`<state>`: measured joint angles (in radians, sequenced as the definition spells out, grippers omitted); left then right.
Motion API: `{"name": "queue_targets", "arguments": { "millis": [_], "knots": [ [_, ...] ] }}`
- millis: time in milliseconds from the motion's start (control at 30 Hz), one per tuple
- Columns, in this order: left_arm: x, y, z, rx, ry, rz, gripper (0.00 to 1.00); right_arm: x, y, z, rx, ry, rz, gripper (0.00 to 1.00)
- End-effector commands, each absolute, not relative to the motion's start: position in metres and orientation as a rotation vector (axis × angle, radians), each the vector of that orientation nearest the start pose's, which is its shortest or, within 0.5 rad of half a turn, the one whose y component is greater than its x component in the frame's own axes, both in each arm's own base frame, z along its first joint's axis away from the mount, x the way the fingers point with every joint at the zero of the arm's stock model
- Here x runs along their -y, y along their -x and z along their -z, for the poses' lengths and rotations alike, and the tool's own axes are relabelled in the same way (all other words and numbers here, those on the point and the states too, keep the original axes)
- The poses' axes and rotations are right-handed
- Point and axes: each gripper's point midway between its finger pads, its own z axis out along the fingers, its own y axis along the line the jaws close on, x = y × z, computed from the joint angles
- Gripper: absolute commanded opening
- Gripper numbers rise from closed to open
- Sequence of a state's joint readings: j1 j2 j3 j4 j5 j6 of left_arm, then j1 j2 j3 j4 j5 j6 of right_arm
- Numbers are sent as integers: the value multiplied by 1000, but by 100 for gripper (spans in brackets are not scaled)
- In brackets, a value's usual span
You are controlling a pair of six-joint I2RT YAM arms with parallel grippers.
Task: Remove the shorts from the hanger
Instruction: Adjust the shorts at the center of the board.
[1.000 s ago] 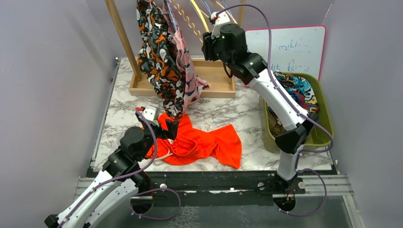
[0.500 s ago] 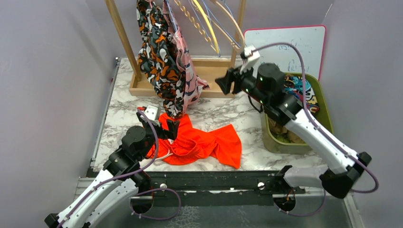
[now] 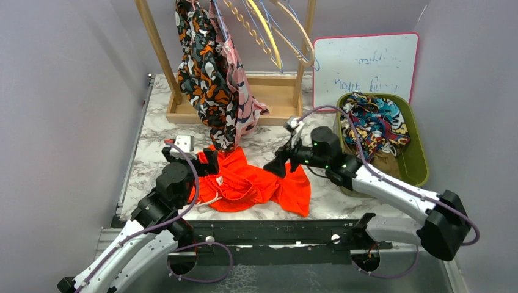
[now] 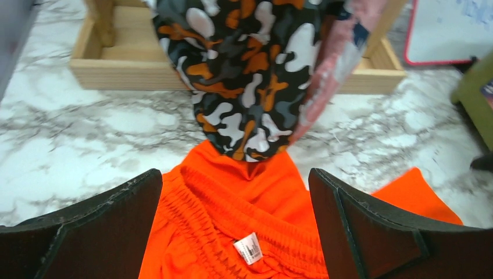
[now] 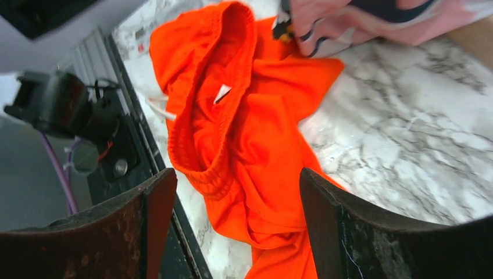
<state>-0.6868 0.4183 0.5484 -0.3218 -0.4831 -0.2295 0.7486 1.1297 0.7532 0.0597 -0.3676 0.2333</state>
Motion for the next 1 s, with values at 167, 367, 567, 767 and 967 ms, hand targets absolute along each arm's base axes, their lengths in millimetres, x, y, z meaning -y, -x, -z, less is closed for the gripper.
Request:
{"name": "queue_targets", "arguments": {
  "millis": [167, 367, 567, 767, 967],
  "knots": [
    [46, -232, -232, -1746, 242, 57, 99, -386, -193, -164, -1833, 1112, -977, 85],
    [40, -231, -234, -1749, 271, 33, 99, -431, -194, -140, -1914, 1176, -957, 100],
    [25, -222, -246, -1675, 346, 52, 99, -458, -202, -120, -2013, 1115, -973, 100],
    [20, -217, -251, -1639, 375, 80, 99, -459, -219, -76, -2180, 1116, -782, 100],
    [26, -220, -248, -1665, 341, 77, 99, -475, -185, -55, -2226, 1260, -867, 100]
  ]
}}
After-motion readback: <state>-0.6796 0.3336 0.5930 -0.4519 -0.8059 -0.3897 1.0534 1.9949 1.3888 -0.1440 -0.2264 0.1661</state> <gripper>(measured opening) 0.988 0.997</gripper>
